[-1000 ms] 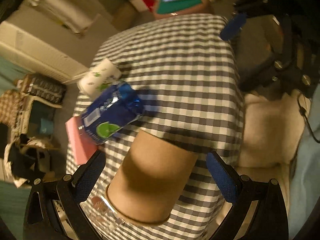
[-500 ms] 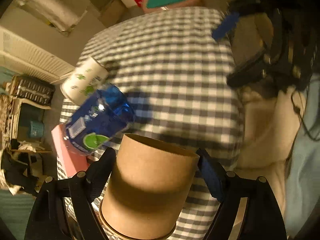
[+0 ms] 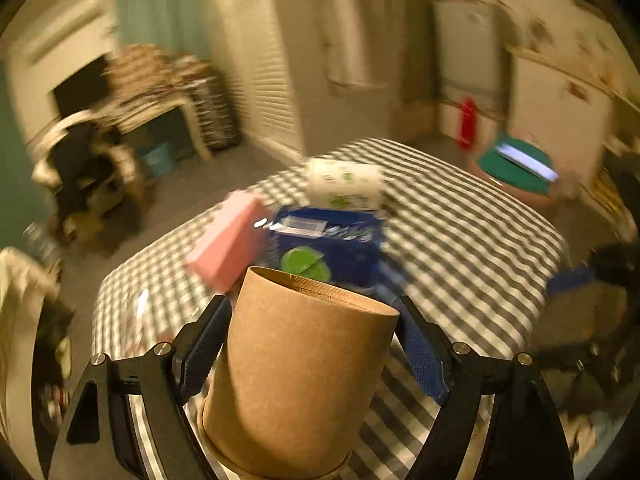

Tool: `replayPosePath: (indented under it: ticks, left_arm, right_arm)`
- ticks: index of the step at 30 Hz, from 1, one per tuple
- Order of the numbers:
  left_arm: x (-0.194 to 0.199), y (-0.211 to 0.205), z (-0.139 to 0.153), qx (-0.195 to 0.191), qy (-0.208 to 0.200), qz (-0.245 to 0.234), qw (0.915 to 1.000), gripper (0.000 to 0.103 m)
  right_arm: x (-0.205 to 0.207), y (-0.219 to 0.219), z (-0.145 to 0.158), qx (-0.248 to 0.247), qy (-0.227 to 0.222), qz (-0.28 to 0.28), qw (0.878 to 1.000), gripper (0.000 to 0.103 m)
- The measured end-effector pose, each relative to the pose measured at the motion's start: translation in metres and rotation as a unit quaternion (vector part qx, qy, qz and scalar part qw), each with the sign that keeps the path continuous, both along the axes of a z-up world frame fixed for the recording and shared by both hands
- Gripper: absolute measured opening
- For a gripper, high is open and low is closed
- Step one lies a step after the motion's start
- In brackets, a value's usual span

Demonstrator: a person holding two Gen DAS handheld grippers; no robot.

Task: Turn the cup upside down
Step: 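Lift the cup with the left gripper and rotate it open end up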

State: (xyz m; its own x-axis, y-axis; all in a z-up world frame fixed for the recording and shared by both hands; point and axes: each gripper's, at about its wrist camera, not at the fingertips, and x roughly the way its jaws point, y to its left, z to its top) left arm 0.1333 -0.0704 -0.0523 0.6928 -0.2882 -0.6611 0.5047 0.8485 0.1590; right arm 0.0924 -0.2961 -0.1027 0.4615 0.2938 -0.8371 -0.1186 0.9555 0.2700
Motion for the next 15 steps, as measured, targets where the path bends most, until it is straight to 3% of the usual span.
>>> replayPosePath:
  ticks: [3, 9, 13, 15]
  left_arm:
    - [-0.011, 0.015, -0.005, -0.043, -0.006, 0.043, 0.9981, 0.084]
    - [-0.037, 0.035, -0.004, -0.078, -0.016, 0.076, 0.9939, 0.084]
    - [-0.049, 0.038, -0.013, -0.038, -0.009, 0.096, 0.9947, 0.081]
    - [-0.052, 0.043, -0.02, -0.039, 0.006, 0.102, 0.994, 0.079]
  right_arm:
    - [-0.003, 0.01, -0.001, -0.007, 0.002, 0.01, 1.0, 0.095]
    - [-0.013, 0.028, 0.001, -0.013, -0.001, 0.033, 0.999, 0.095]
    - [-0.021, 0.033, 0.001, -0.014, -0.003, 0.038, 0.999, 0.095]
    - [-0.023, 0.033, 0.001, -0.015, -0.004, 0.038, 0.999, 0.095]
